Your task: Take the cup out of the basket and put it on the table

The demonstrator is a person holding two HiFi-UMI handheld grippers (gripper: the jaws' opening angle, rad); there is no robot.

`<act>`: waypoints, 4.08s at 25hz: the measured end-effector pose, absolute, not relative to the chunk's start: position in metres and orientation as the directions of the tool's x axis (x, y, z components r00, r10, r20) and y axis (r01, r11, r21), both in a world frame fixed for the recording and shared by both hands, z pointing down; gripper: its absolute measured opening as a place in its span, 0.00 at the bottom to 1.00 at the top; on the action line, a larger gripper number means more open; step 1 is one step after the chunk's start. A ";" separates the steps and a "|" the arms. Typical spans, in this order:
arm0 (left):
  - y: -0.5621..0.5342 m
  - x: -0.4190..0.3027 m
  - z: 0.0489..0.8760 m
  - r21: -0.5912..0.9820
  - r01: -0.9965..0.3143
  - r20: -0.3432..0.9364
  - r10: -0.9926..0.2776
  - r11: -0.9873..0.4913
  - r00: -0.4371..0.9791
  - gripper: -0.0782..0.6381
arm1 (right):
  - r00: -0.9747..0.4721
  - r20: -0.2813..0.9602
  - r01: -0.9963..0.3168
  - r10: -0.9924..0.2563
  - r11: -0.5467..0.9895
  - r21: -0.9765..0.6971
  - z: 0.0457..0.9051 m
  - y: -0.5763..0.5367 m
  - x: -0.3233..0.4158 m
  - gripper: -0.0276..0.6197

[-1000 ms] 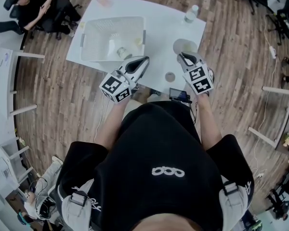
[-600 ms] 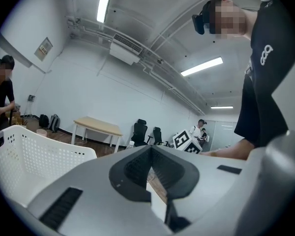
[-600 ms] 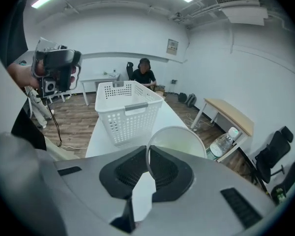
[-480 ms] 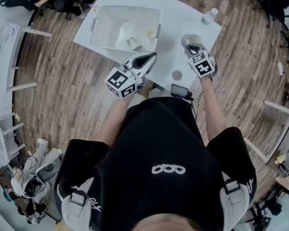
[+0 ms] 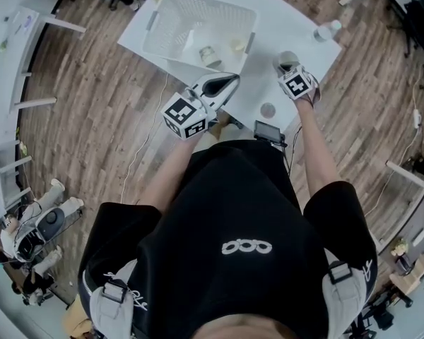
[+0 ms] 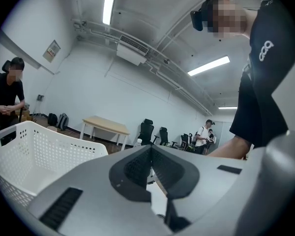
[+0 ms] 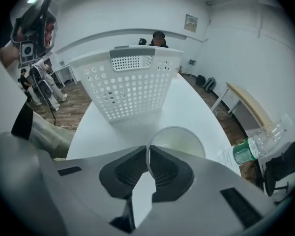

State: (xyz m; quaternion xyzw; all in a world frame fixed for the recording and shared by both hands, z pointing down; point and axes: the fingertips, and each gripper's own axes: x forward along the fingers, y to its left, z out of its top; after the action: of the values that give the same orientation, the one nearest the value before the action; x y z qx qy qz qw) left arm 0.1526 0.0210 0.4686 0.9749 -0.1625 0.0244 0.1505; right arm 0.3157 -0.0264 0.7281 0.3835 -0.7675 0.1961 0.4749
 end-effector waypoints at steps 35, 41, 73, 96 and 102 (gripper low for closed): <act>0.018 0.105 0.471 0.281 -0.393 0.105 -0.379 -0.875 0.919 0.12 | -0.279 0.769 -0.850 -0.576 0.520 0.081 0.648 -0.005 0.314 0.11; 0.020 0.090 0.474 0.285 -0.429 0.103 -0.418 -0.857 0.903 0.12 | -0.338 0.656 -0.841 -0.675 0.529 0.110 0.597 0.020 0.287 0.09; 0.005 0.070 0.478 0.245 -0.508 0.133 -0.490 -0.826 0.861 0.12 | -0.563 0.416 -0.789 -0.715 0.614 -0.013 0.512 0.039 0.194 0.08; -0.117 0.121 0.526 0.069 -0.220 0.483 -0.161 -0.973 0.861 0.12 | -0.441 0.421 -0.887 -0.793 0.458 -0.067 0.516 0.010 0.183 0.08; -0.152 0.158 0.595 0.112 -0.043 0.622 0.036 -0.993 0.782 0.26 | -0.277 0.440 -0.960 -0.854 0.269 -0.083 0.514 -0.006 0.185 0.08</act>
State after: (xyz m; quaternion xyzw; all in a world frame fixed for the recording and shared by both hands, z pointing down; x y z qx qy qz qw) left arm 0.1584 -0.1518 0.5949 0.9421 -0.0019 0.3299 0.0600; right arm 0.1849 -0.0064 0.5141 0.5805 -0.7811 0.1688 0.1560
